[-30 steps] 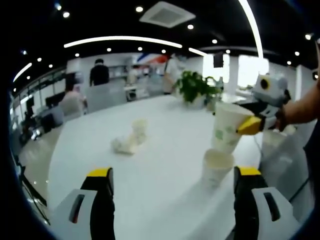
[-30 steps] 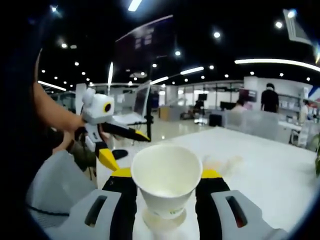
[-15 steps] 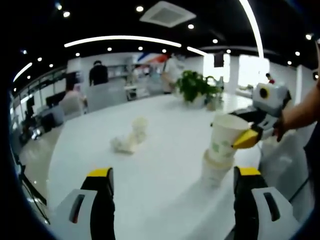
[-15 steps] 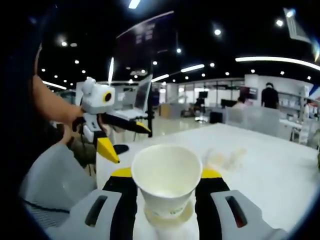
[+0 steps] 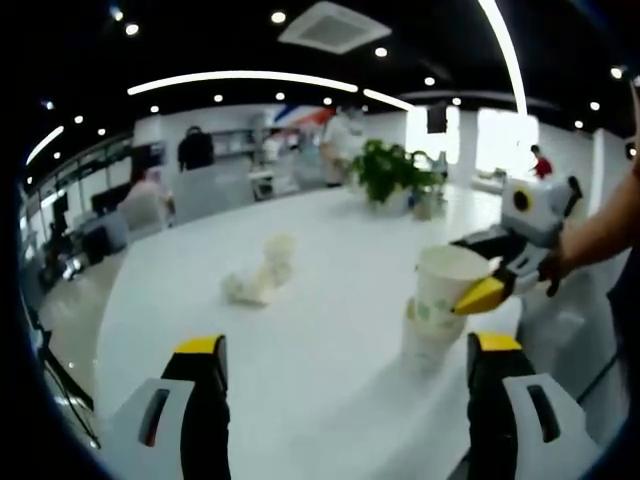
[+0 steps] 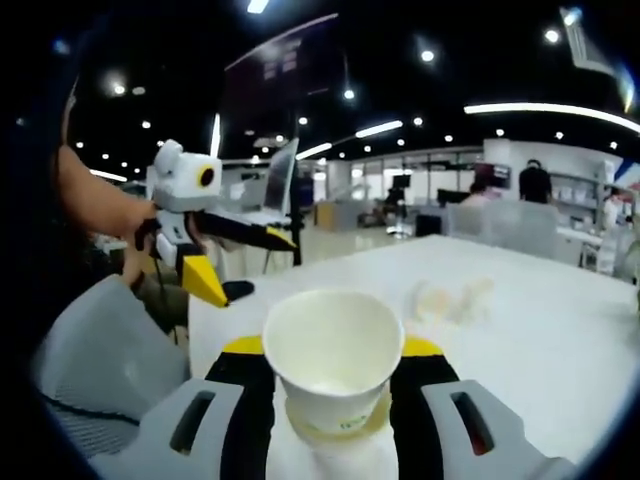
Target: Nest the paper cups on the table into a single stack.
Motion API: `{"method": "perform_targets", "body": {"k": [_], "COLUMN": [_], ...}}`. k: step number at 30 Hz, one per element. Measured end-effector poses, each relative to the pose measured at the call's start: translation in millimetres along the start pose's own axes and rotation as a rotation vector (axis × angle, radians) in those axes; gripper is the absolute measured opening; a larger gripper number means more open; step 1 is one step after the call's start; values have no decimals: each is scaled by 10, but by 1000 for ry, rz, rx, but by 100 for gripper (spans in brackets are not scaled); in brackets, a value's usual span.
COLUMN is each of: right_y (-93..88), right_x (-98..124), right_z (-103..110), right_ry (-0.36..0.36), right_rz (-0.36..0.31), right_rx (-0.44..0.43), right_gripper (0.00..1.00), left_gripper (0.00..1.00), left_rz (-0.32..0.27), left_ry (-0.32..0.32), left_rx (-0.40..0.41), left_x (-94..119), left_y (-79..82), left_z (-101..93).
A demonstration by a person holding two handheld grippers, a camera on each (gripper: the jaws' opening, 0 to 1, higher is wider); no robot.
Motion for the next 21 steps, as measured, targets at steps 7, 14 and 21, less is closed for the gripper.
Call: {"method": "perform_targets", "body": {"k": [7, 14, 21], "right_y": [-104, -207, -270], "right_x": [-35, -48, -52], "right_z": [6, -3, -3], "right_ry": [-8, -14, -25], "right_rz": [25, 51, 66], "right_rx": [-18, -20, 1], "right_gripper": [42, 42, 43], "left_gripper": [97, 97, 97], "left_rz": [3, 6, 6], "left_ry": [0, -1, -2], "left_rx": [2, 3, 4], "left_x": [5, 2, -1], "left_y": [-17, -20, -21], "left_z": [-17, -27, -26]}}
Point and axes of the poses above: the point that each gripper's makers call its tool centre point, and the gripper's own axes: x roughly backward along the fingers, z roughly to its left, y roughly out of its top, the point moved 5 cm from there along x, roughly backward along the fingers, and after that the axes turned 15 degrees about -y, right-handed, at the moved point
